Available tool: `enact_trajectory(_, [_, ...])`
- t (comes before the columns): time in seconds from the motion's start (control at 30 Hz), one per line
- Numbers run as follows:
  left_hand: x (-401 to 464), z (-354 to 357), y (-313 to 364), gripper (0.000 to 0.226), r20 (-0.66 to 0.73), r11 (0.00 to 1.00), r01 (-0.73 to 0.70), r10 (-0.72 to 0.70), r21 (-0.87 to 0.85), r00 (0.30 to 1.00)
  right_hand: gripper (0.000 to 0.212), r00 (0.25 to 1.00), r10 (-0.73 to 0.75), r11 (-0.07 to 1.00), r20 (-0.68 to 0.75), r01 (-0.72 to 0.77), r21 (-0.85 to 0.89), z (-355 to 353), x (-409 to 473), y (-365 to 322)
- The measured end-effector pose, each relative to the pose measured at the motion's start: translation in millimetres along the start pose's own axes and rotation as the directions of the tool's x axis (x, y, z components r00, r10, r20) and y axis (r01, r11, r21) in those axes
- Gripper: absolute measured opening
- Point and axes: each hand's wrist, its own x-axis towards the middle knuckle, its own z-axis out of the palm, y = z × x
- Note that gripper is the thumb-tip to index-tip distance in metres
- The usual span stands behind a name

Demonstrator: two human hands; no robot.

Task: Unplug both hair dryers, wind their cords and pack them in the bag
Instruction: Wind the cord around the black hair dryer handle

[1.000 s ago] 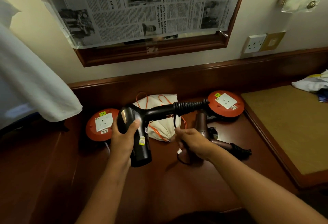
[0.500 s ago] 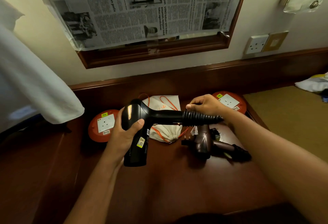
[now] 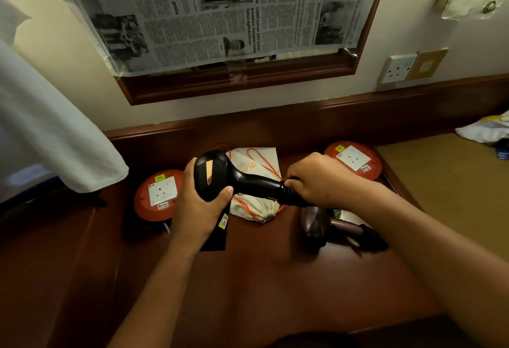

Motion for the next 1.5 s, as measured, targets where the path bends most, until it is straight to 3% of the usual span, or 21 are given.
enact_trajectory(0.13, [4,6,1,0.087,-0.101,0.999,0.003,0.001,0.042,0.995,0.024,0.992,0.122,0.978,0.039,-0.127,0.163,17,-12,-20])
enact_trajectory(0.3, [4,17,4,0.086,-0.17,0.996,0.048,-0.059,-0.068,0.984,0.025,0.969,0.237,0.864,-0.064,-0.18,0.471,42,-17,-25])
enact_trajectory(0.4, [3,23,1,0.084,-0.173,0.977,0.098,-0.132,-0.191,0.976,0.013,0.949,0.308,0.653,-0.068,-0.159,0.741,55,-19,-25])
enact_trajectory(0.5, [0,26,1,0.084,-0.15,0.94,0.143,-0.197,-0.311,0.969,0.013,0.956,0.291,0.321,0.034,-0.131,0.938,64,-19,-22])
enact_trajectory(0.57, [-2,27,4,0.082,-0.133,0.901,0.169,-0.239,-0.4,0.962,0.027,0.969,0.219,0.11,0.114,-0.141,0.984,73,-21,-23])
enact_trajectory(0.63, [-3,26,7,0.08,-0.105,0.867,0.188,-0.264,-0.462,0.959,0.036,0.97,0.183,0.005,0.162,-0.166,0.986,83,-21,-24])
enact_trajectory(0.77, [-5,22,11,0.068,-0.019,0.783,0.28,-0.348,-0.556,0.937,0.05,0.961,0.125,-0.033,0.247,-0.245,0.969,94,-19,-20])
enact_trajectory(0.9, [-3,12,10,0.069,0.128,0.738,0.373,-0.368,-0.562,0.921,0.041,0.966,0.021,-0.106,0.258,-0.254,0.961,98,-14,-12])
enact_trajectory(1.03, [-3,0,7,0.065,0.161,0.734,0.4,-0.377,-0.549,0.912,0.025,0.975,0.067,-0.048,0.214,-0.211,0.976,97,-6,3])
enact_trajectory(1.13, [-5,-4,8,0.058,0.181,0.744,0.401,-0.363,-0.535,0.914,0.03,0.974,0.135,0.096,0.182,-0.196,0.976,87,-1,13])
enact_trajectory(1.2, [-4,-7,9,0.052,0.2,0.736,0.408,-0.359,-0.541,0.912,0.027,0.973,0.15,0.252,0.174,-0.208,0.945,75,1,18])
enact_trajectory(1.27, [-4,-10,9,0.051,0.235,0.731,0.415,-0.342,-0.541,0.91,0.028,0.954,0.215,0.413,0.208,-0.282,0.866,65,4,27])
enact_trajectory(1.3, [-4,-11,10,0.05,0.247,0.735,0.41,-0.327,-0.539,0.912,0.027,0.935,0.245,0.439,0.256,-0.343,0.831,61,4,32])
enact_trajectory(1.33, [-3,-13,11,0.05,0.256,0.741,0.402,-0.31,-0.538,0.915,0.025,0.929,0.239,0.454,0.282,-0.363,0.814,57,3,36])
enact_trajectory(1.4, [-2,-15,12,0.052,0.271,0.749,0.388,-0.283,-0.536,0.92,0.02,0.971,0.12,0.51,0.209,-0.241,0.826,46,5,44])
enact_trajectory(1.5, [1,-19,12,0.055,0.287,0.749,0.38,-0.26,-0.543,0.922,0.02,0.995,-0.014,0.712,0.103,-0.062,0.699,23,19,49])
